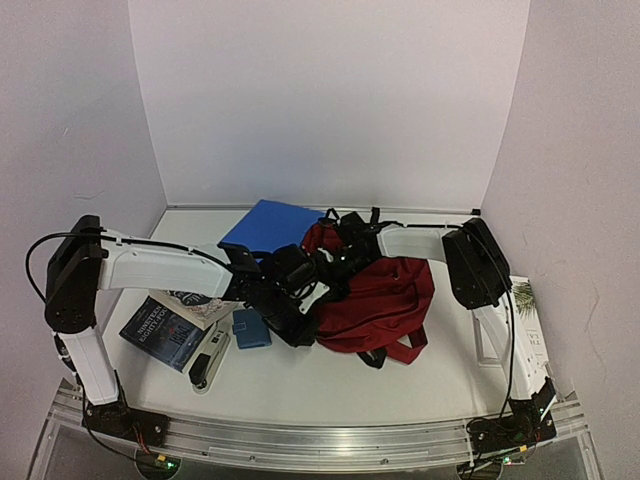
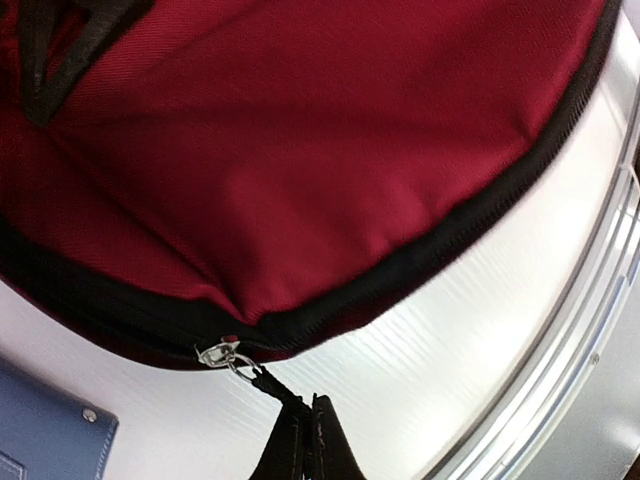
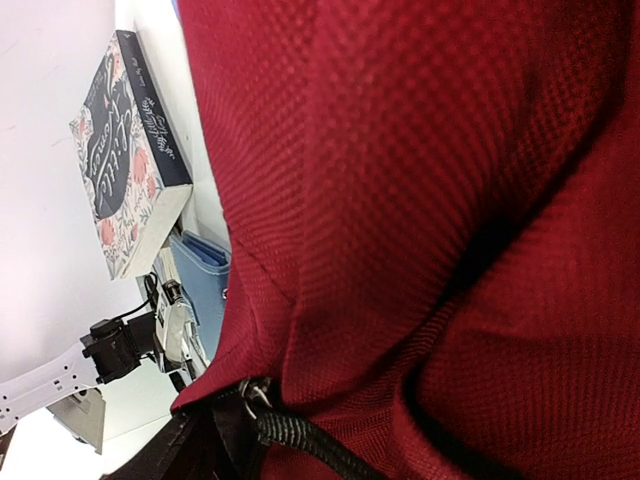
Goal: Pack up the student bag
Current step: Unzip the student bag at the center of the board.
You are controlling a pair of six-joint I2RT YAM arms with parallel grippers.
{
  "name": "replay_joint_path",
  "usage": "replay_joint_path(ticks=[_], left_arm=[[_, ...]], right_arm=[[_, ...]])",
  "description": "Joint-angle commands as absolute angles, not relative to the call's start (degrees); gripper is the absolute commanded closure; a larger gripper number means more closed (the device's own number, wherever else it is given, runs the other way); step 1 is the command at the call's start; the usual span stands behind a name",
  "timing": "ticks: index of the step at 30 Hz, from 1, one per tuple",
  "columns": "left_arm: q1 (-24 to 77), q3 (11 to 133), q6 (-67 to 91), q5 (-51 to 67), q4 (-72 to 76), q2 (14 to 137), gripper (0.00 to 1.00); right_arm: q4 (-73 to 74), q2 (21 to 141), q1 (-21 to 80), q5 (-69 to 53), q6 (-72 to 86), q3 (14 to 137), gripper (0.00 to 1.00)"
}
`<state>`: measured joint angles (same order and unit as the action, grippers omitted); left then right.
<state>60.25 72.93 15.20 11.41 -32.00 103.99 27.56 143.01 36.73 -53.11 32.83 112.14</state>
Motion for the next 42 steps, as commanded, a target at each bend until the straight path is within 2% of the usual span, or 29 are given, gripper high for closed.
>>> replay_joint_path(ticks=[1, 3, 7, 10, 13, 19, 22, 28, 33, 38, 42], left_arm=[[68.05, 78.91, 13.36, 16.43, -39.42, 102.42, 0.99], [68.86, 80.06, 13.15, 16.36, -40.25, 103.91, 0.98], [68.45, 79.35, 15.82, 12.47, -34.78, 103.29, 0.89], [65.89, 80.94, 18.13, 11.68, -33.02, 103.75, 0.77], [62.70, 82.21, 20.39, 12.73, -31.47, 103.75, 0.62], [55.76, 77.56, 26.44, 17.14, -24.38, 98.49, 0.46], [52.62, 73.34, 30.08, 15.71, -21.51, 94.86, 0.42], [45.71, 67.23, 40.42, 13.60, -19.95, 92.57, 0.38], [43.37, 64.45, 46.83, 9.89, -17.71, 93.01, 0.34], [41.09, 67.54, 50.41, 8.41, -18.12, 98.84, 0.32], [40.58, 76.99, 47.35, 10.43, -20.28, 107.72, 0.31]], right_arm=[[24.88, 148.22, 34.46, -42.42, 31.31, 114.58, 0.35], [24.96, 147.84, 33.77, -42.44, 30.43, 115.77, 0.35], [24.86, 144.29, 33.24, -46.50, 28.97, 116.54, 0.33], [24.82, 139.65, 33.21, -50.15, 27.39, 116.15, 0.27], [25.02, 134.10, 32.88, -52.26, 24.25, 115.11, 0.17], [26.24, 123.40, 28.09, -55.44, 18.99, 107.43, 0.10], [28.25, 118.06, 25.62, -54.24, 14.74, 101.97, 0.09], [36.58, 106.52, 25.48, -43.69, 3.23, 94.72, 0.12], [37.80, 96.37, 30.98, -38.22, 1.85, 84.47, 0.13], [38.41, 92.75, 35.86, -34.93, 1.11, 76.09, 0.16], [38.53, 92.59, 35.91, -26.81, -4.55, 71.19, 0.19]])
